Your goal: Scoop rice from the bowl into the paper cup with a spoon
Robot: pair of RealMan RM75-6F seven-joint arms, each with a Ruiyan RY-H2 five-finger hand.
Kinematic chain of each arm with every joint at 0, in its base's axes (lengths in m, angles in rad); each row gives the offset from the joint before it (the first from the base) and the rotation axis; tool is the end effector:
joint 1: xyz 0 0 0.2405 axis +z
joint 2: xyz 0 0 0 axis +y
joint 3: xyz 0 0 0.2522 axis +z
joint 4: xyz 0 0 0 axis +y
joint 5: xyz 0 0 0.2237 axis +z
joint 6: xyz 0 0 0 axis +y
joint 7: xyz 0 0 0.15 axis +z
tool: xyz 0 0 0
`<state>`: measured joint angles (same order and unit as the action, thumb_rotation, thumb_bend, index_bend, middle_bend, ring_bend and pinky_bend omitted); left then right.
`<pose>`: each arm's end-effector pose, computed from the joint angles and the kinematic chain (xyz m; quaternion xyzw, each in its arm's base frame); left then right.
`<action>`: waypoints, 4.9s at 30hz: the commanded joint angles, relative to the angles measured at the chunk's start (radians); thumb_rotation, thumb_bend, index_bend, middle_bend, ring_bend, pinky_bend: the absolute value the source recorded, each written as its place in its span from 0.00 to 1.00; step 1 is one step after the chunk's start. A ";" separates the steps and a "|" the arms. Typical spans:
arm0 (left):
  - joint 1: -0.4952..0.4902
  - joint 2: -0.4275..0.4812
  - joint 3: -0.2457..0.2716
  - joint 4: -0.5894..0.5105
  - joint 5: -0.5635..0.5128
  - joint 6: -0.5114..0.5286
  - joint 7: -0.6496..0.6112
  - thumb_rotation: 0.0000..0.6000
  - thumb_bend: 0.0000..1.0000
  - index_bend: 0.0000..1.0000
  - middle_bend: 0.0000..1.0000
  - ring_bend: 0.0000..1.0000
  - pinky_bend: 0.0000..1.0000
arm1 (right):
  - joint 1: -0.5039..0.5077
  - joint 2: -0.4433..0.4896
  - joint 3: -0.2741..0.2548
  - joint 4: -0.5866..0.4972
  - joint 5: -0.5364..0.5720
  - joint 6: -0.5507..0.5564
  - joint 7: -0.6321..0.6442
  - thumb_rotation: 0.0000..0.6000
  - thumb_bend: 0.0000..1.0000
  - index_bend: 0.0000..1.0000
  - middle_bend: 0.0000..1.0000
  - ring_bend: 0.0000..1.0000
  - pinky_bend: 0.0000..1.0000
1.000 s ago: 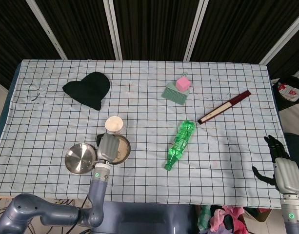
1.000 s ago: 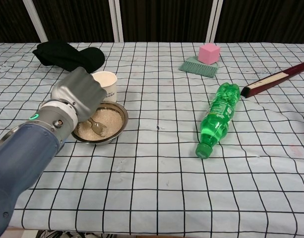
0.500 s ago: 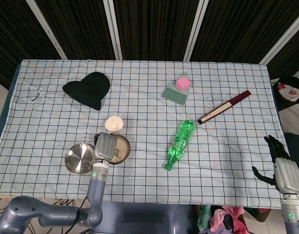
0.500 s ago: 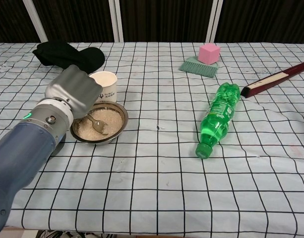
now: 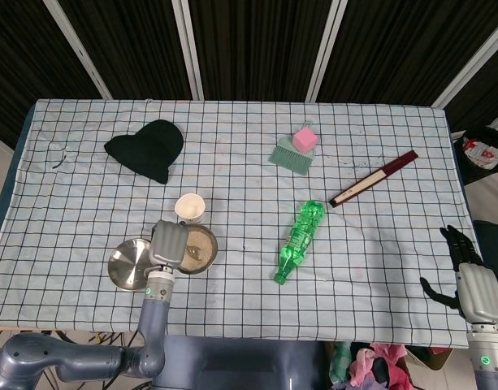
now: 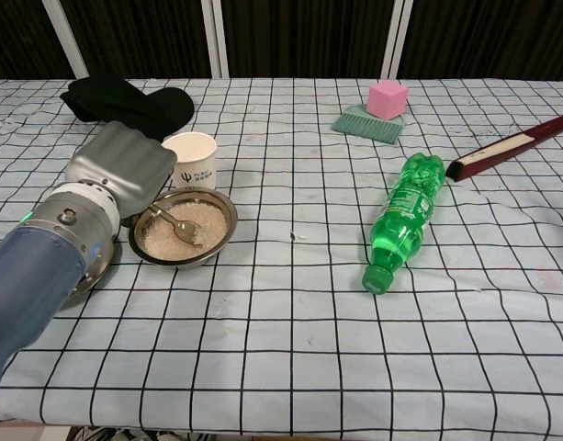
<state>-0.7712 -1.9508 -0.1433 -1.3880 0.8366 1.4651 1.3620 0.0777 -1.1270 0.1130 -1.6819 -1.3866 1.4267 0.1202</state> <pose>-0.1113 0.3044 -0.0908 -0.7370 -0.1582 -0.1546 0.6387 -0.3114 -0.1976 0.1422 0.5167 -0.4704 0.4298 0.5718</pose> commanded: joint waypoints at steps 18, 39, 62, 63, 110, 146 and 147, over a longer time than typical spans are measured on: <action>0.042 0.074 -0.010 -0.101 0.053 0.005 -0.060 1.00 0.54 0.80 1.00 1.00 1.00 | -0.001 -0.002 0.001 -0.001 0.002 0.002 -0.002 1.00 0.23 0.00 0.00 0.00 0.19; 0.002 0.204 -0.122 -0.267 0.009 0.004 0.001 1.00 0.54 0.80 1.00 1.00 1.00 | -0.001 -0.002 0.002 -0.002 0.004 0.002 -0.003 1.00 0.23 0.00 0.00 0.00 0.19; -0.104 0.280 -0.198 -0.142 -0.157 -0.095 -0.007 1.00 0.54 0.80 1.00 1.00 1.00 | -0.002 -0.004 0.006 -0.003 0.011 0.003 -0.012 1.00 0.23 0.00 0.00 0.00 0.19; -0.108 0.278 -0.198 -0.133 -0.162 -0.098 -0.009 1.00 0.54 0.80 1.00 1.00 1.00 | -0.002 -0.005 0.006 -0.004 0.011 0.004 -0.013 1.00 0.23 0.00 0.00 0.00 0.19; -0.307 0.185 0.047 0.200 -0.055 -0.260 0.193 1.00 0.54 0.80 1.00 1.00 1.00 | -0.001 0.008 0.030 -0.031 0.061 -0.019 0.043 1.00 0.23 0.00 0.00 0.00 0.19; -0.370 0.271 0.220 0.256 0.361 -0.399 0.299 1.00 0.53 0.80 1.00 1.00 1.00 | -0.003 0.016 0.030 -0.044 0.069 -0.028 0.059 1.00 0.23 0.00 0.00 0.00 0.19; -0.369 0.272 0.217 0.254 0.361 -0.399 0.299 1.00 0.53 0.80 1.00 1.00 1.00 | -0.003 0.016 0.031 -0.044 0.069 -0.029 0.059 1.00 0.23 0.00 0.00 0.00 0.19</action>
<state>-1.1417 -1.6796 0.0754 -1.1325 1.1970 1.0663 1.6610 0.0745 -1.1111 0.1435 -1.7257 -1.3178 1.3981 0.1796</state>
